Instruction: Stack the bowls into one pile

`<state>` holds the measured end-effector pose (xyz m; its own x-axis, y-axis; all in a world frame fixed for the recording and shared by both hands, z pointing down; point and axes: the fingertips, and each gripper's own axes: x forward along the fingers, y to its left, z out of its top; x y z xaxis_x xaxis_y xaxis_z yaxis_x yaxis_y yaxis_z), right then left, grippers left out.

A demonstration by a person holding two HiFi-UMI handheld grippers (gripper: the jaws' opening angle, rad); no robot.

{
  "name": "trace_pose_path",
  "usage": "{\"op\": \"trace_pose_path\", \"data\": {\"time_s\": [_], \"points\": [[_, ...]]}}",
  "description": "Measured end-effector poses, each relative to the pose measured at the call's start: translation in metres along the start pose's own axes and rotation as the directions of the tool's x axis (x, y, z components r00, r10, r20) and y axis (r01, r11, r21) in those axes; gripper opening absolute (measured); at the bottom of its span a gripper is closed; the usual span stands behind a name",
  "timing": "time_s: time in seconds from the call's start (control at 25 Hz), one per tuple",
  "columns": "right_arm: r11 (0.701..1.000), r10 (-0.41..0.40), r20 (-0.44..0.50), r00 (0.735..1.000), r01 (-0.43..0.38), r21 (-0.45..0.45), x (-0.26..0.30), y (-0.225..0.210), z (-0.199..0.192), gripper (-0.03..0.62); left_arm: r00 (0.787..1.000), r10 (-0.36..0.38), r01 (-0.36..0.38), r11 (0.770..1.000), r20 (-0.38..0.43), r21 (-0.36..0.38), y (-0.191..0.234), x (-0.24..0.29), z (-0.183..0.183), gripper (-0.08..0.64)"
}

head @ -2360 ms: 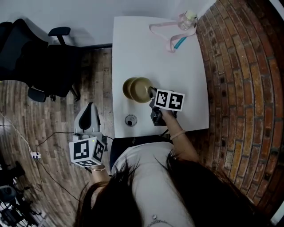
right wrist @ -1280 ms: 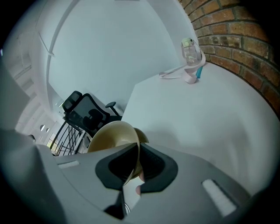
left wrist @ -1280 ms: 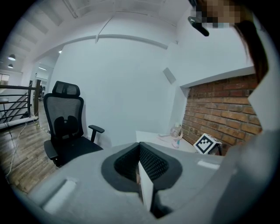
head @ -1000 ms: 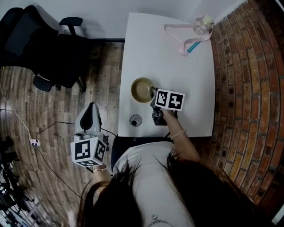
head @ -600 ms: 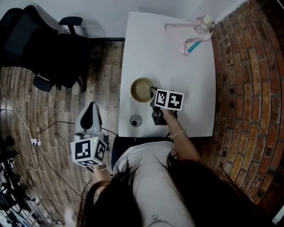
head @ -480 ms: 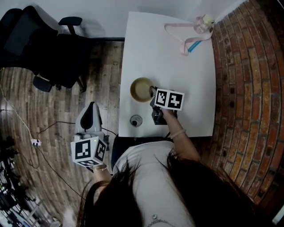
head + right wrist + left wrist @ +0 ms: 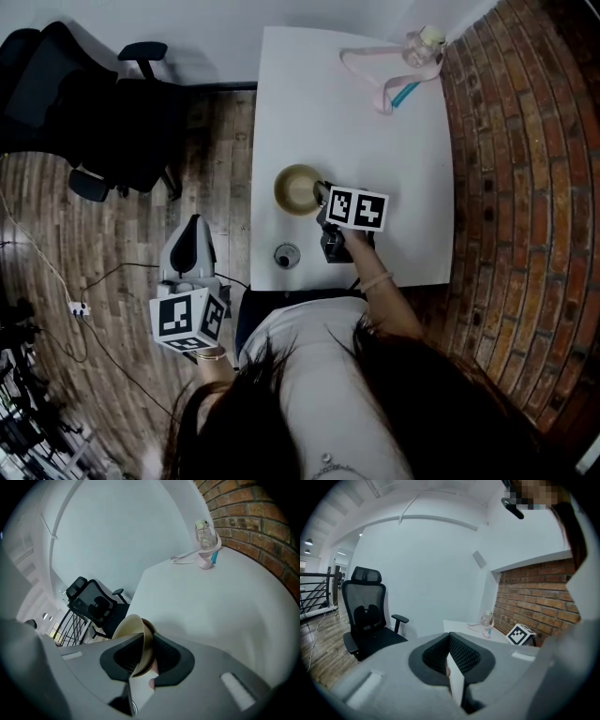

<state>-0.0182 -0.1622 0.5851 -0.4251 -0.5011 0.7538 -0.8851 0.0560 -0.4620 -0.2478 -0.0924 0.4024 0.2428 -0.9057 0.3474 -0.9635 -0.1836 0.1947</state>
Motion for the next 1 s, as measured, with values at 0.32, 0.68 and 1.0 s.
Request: {"op": "trace_pose_path", "data": {"time_s": [0.32,0.68,1.0], "points": [[1.000,-0.016,0.005,1.000,0.016,-0.018,-0.004,-0.003,0.000,0.067,1.000,-0.019,0.019,1.000,0.004,0.013,-0.007,0.001,0.002,-0.002],[1.000,-0.022,0.017,1.000,0.022,-0.020,-0.010,-0.005,0.000,0.069,0.999,-0.038,0.038,0.999,0.009,0.021,-0.011,0.002,0.005,-0.002],[0.999,-0.031,0.042,0.999,0.031,-0.009,-0.019,-0.008,0.004,0.069,0.998,-0.065,0.064,0.997,0.019,0.034,-0.018,0.004,0.010,-0.002]]}}
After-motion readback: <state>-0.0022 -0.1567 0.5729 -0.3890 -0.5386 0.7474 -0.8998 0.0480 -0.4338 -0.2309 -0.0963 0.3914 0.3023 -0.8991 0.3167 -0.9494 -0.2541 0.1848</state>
